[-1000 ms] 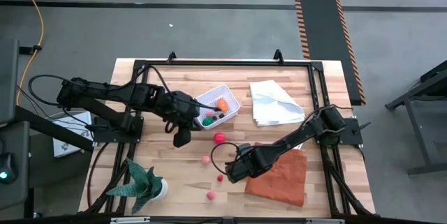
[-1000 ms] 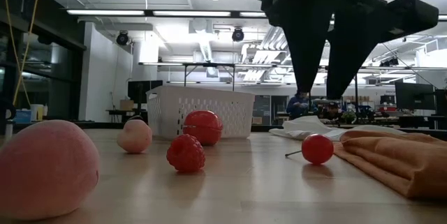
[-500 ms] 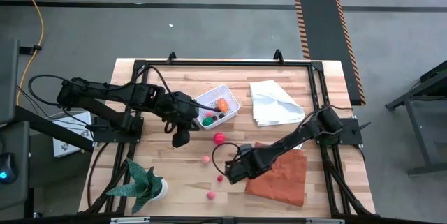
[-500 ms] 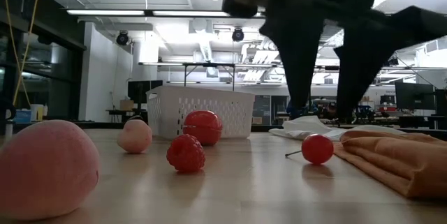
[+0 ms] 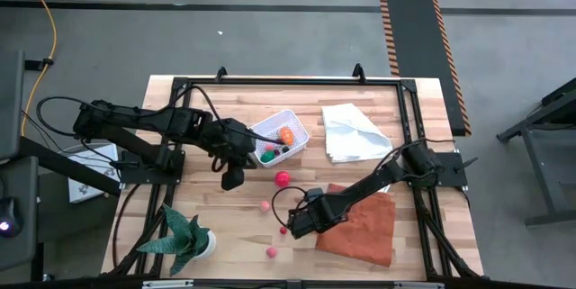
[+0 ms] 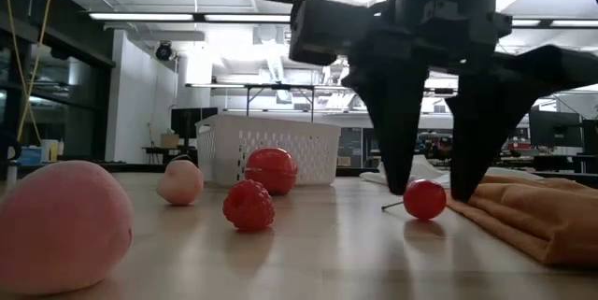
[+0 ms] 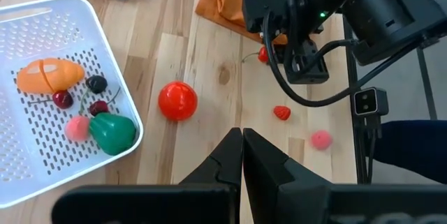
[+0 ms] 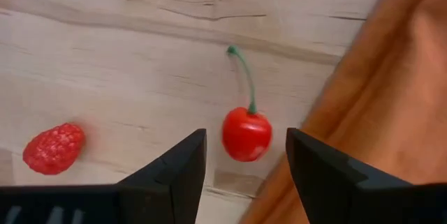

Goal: Pick and placing Produce into tupperware
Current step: Put the red cherry in the basket

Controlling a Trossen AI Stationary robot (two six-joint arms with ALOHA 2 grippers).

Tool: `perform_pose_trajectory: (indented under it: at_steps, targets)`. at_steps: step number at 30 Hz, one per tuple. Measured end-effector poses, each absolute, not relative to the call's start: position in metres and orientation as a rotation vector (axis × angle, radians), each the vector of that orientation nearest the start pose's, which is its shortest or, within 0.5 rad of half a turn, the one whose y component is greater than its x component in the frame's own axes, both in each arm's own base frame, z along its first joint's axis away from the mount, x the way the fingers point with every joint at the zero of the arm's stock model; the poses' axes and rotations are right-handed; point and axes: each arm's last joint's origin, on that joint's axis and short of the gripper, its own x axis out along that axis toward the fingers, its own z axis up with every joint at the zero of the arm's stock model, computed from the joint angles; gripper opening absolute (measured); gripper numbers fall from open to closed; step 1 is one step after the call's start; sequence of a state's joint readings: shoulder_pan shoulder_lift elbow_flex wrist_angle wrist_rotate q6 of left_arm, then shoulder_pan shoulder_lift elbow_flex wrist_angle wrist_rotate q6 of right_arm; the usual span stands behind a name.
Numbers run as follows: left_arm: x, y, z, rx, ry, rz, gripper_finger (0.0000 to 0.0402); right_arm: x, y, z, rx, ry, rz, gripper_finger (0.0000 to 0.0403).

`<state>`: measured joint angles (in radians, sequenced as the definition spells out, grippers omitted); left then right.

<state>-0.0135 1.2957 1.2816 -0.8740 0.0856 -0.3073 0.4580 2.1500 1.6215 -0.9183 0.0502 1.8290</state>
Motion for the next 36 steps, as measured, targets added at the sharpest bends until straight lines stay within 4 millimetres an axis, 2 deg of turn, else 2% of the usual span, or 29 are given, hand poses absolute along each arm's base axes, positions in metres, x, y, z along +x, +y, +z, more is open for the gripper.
perform_pose_trajectory:
  at_steps: [4, 15, 36]
  targets:
    - [0.2542, -0.0059, 0.3385, -0.318, 0.906, 0.046, 0.0003, 0.3789, 0.1830, 0.1518, 1.129, 1.191, -0.968, 0.0188]
    - [0.2535, -0.0059, 0.3380, -0.319, 0.915, 0.048, 0.0003, 0.3809, 0.1765, 0.1517, 1.125, 1.180, -0.988, 0.0188]
    - [0.2535, -0.0058, 0.3380, -0.319, 0.915, 0.048, 0.0003, 0.3801, 0.1771, 0.1519, 1.134, 1.211, -0.982, 0.0184]
